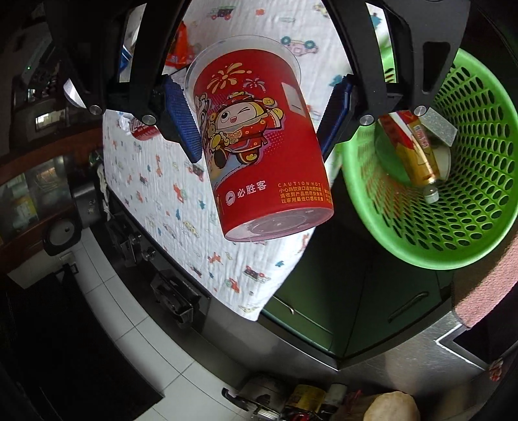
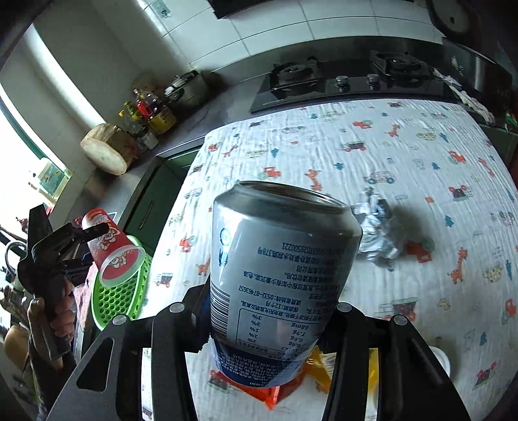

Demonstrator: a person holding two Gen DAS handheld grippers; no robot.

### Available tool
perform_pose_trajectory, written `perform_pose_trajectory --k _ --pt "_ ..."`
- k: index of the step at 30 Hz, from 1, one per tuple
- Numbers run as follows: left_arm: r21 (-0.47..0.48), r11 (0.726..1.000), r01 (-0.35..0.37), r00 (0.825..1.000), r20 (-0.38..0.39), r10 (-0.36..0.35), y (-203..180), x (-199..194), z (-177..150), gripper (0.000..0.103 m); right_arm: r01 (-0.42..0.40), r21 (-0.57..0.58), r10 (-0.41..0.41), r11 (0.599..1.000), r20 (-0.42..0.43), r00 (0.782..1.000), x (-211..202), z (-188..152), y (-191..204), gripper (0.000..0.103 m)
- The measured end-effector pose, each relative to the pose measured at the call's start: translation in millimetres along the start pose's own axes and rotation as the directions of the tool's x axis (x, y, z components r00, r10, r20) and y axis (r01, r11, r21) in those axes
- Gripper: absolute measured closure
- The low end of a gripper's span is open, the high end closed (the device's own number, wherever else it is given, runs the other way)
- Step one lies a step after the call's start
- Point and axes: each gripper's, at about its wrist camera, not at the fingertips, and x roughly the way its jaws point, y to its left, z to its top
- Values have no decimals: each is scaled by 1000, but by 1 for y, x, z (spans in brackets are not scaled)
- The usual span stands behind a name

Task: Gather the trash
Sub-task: 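Carry the red cup over the green basket with the left tool while the right tool carries the can, then open the left tool to drop the red cup into the basket while the right tool drops the can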

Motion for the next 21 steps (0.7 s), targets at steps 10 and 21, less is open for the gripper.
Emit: perform_pose_trajectory --k 10,21 --pt "-84 986 -146 987 51 150 115 -34 14 33 -141 -121 129 983 -97 987 60 0 106 57" --pt "-125 954 -271 962 -13 272 195 -22 9 32 -239 -201 197 950 -210 958 131 -4 193 57"
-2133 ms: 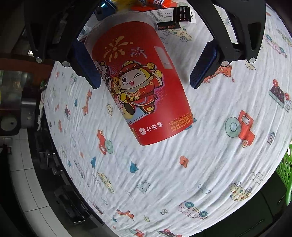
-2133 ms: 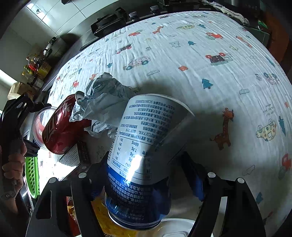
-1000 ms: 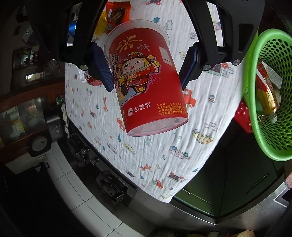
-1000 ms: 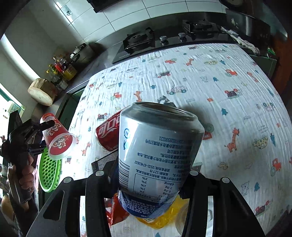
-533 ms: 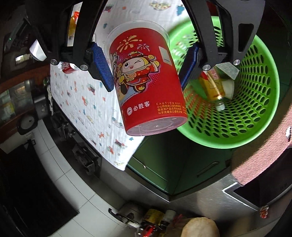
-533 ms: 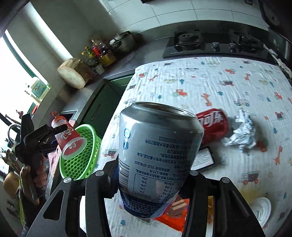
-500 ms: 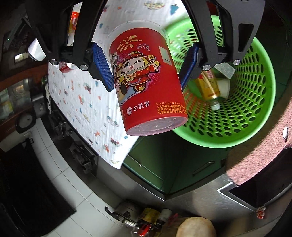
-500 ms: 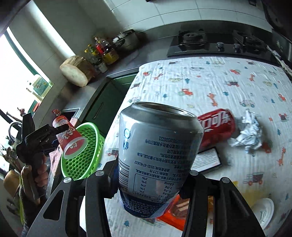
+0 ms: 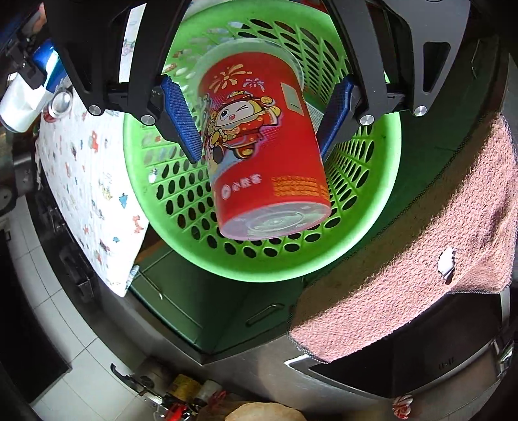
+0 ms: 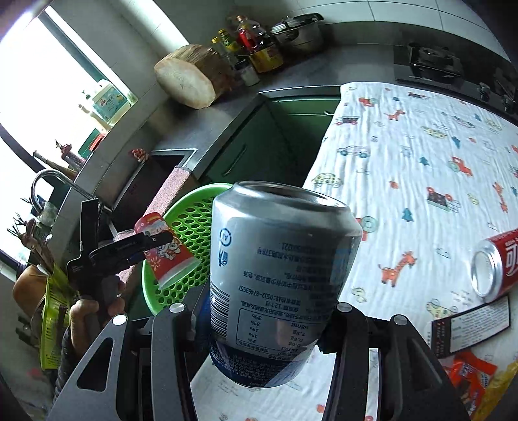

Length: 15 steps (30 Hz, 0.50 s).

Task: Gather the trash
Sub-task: 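Open the left tool to drop the red cup into the basket while the right tool drops the can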

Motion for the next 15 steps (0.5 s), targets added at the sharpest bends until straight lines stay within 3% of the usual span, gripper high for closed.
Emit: perform_pose_trajectory --k 15 --pt "11 1000 14 999 48 -15 32 -22 -10 24 2 -128 -13 992 -82 997 80 8 68 57"
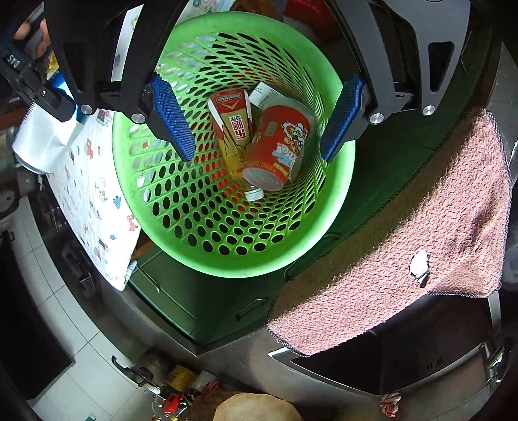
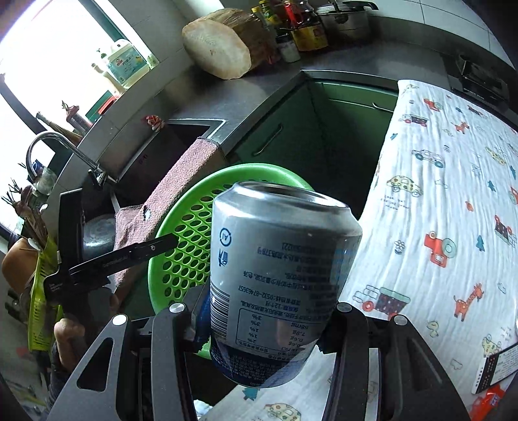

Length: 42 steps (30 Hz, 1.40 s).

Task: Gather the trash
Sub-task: 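Open the left tool to drop the red cup into the basket while the right tool drops the can, then move both tools back over the table toward the remaining trash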

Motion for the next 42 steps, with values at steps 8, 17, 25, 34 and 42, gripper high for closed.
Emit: perform_pose_trajectory --k 8,17,25,34,42 --pt "19 1000 -14 999 40 13 10 -16 -8 20 -1 -37 1 999 -9 1000 30 4 13 38" --pt "29 1000 -7 999 46 6 7 -18 -16 20 16 -76 -12 997 51 999 -4 -12 11 28" --pt "83 997 -10 997 82 4 -10 -29 -29 17 101 -75 -89 992 148 985 -52 -55 -10 21" --pt "151 988 12 996 88 -26 -46 -33 -49 17 174 37 -178 984 233 956 -116 -116 -63 15" --pt "219 974 52 996 54 -65 -85 -25 -70 17 297 119 -319 947 297 900 -185 -173 -114 14"
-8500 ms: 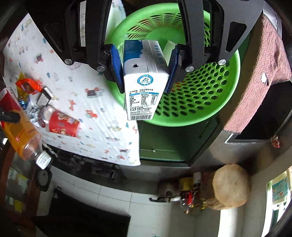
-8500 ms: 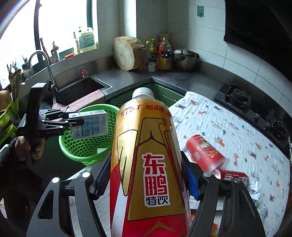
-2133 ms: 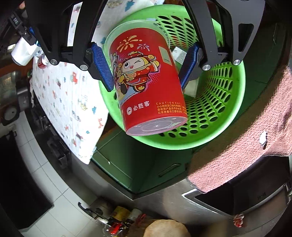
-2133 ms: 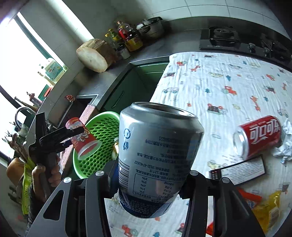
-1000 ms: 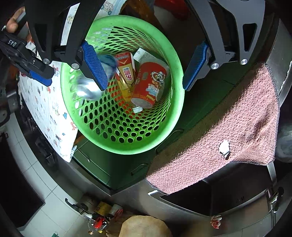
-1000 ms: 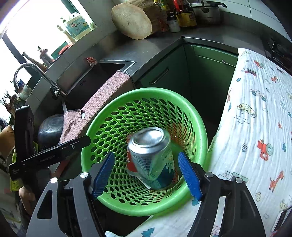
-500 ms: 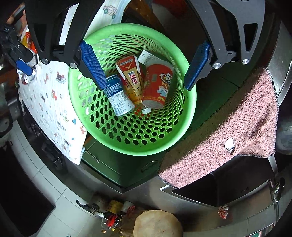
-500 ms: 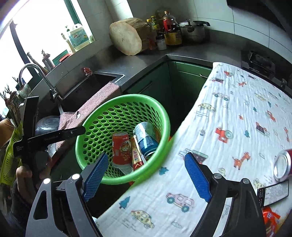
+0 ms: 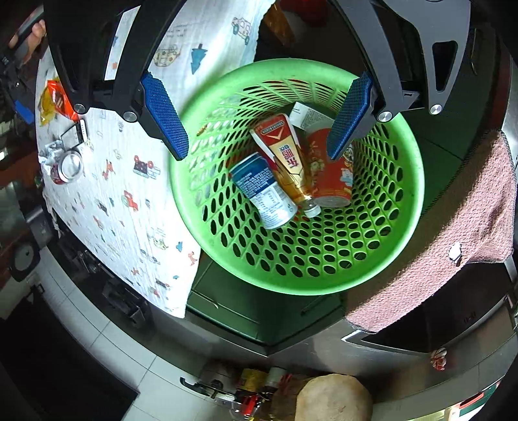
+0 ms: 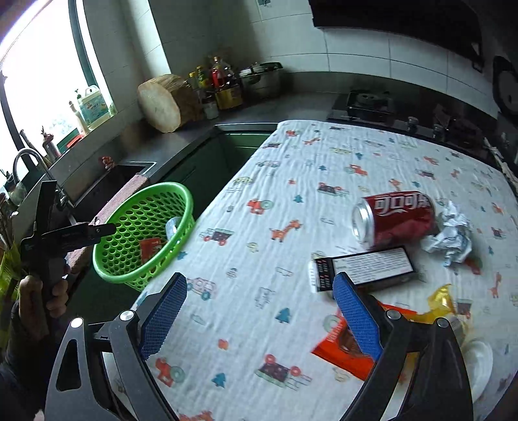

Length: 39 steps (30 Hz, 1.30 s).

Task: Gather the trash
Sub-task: 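Move both tools back over the table toward the remaining trash, then grasp the orange wafer packet with the left tool while the right tool grasps the yellow bag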

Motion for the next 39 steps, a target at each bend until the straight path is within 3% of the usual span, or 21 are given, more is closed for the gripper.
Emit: perform_pose_trajectory --k 8,13,25,30,32,35,39 --pt "73 997 34 999 -17 -33 -45 3 -16 17 120 84 -120 989 2 993 -29 -25 -80 14" --pt "127 990 61 998 -25 -58 -79 4 -30 15 134 134 -131 982 -31 991 -25 -40 -114 14" --pt "266 951 155 986 -95 -134 -168 13 -62 15 156 45 -150 987 -120 981 21 -54 -135 22" --pt "312 927 210 975 -141 -174 -204 21 -70 15 137 65 -126 988 -151 981 33 -56 -150 32" --pt "325 916 235 968 -163 -191 -219 24 -73 15 114 86 -100 990 -157 983 35 -56 -156 41" --pt "341 894 289 952 -202 -231 -241 28 -79 15 97 115 -79 989 -146 986 33 -57 -161 51" --pt "366 867 338 933 -254 -256 -272 36 -90 15 74 150 -56 986 -121 991 26 -55 -165 56"
